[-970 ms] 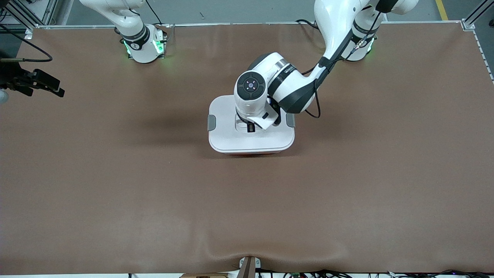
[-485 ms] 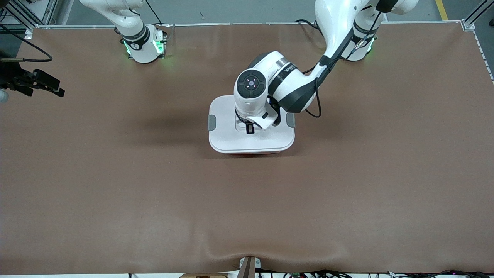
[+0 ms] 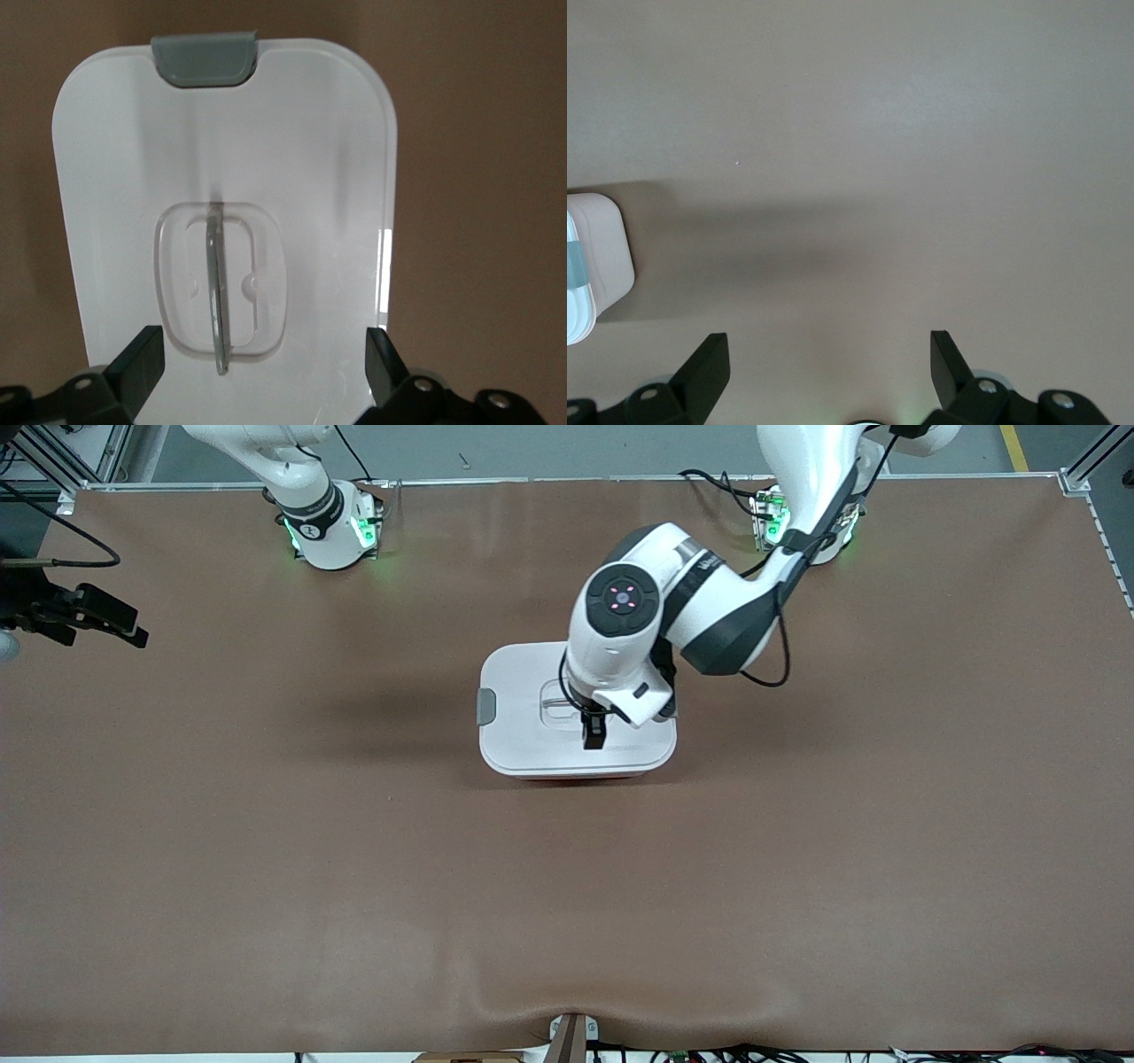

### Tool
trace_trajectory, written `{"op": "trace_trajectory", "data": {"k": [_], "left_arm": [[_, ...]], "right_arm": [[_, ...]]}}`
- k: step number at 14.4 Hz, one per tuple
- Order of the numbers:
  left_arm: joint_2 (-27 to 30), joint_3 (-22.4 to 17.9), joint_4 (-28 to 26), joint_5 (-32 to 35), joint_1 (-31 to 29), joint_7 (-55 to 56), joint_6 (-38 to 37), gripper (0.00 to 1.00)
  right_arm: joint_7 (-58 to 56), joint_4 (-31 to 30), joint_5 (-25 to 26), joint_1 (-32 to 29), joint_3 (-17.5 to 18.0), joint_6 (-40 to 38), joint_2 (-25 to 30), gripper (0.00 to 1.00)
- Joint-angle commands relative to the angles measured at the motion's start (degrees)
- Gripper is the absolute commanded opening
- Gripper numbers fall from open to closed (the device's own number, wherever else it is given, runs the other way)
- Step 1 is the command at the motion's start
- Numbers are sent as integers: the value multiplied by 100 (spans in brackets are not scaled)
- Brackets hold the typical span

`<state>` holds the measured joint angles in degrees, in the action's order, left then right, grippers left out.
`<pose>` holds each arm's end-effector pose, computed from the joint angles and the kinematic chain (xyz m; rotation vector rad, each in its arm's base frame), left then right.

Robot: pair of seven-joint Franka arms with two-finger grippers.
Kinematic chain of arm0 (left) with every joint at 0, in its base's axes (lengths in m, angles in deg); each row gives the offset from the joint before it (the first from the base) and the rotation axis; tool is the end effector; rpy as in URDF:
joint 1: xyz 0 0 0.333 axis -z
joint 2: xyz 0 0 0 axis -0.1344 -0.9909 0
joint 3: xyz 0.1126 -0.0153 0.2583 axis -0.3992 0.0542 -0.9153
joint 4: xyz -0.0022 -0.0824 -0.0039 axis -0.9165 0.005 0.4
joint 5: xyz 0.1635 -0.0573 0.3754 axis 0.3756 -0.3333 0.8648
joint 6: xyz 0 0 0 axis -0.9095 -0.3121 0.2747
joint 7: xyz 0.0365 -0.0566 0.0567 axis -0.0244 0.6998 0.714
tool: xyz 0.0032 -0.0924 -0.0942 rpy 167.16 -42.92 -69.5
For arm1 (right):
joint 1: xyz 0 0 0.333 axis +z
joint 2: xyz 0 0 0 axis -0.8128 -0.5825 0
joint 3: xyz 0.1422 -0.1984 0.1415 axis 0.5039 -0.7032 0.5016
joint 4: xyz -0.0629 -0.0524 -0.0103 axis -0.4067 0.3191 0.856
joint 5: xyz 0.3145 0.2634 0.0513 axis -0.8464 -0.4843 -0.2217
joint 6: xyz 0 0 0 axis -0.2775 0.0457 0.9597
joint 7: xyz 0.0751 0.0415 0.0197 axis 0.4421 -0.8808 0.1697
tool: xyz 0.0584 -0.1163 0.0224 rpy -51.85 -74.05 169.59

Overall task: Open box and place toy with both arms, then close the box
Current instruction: 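Release the lid handle and lift the left gripper away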

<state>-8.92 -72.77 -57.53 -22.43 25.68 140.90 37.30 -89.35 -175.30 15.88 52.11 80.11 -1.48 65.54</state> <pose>0.5305 -0.4846 0.3615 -2.2157 -2.2051 0.2281 0.5402 -0.0308 0.5603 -3.0900 0.1069 0.0880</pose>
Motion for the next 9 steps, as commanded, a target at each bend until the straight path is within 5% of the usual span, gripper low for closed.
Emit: {"op": "trace_trajectory", "data": {"k": [1,9], "left_arm": [[243,-7,-63,16,-316,-701,-95,100],[516,11,-81,25,-1449,-3048,-104,100]], "right_arm": [[-44,78,84,-11,7,-66,-19,100],[-35,96,32,7,16,-66,-19,100]]}}
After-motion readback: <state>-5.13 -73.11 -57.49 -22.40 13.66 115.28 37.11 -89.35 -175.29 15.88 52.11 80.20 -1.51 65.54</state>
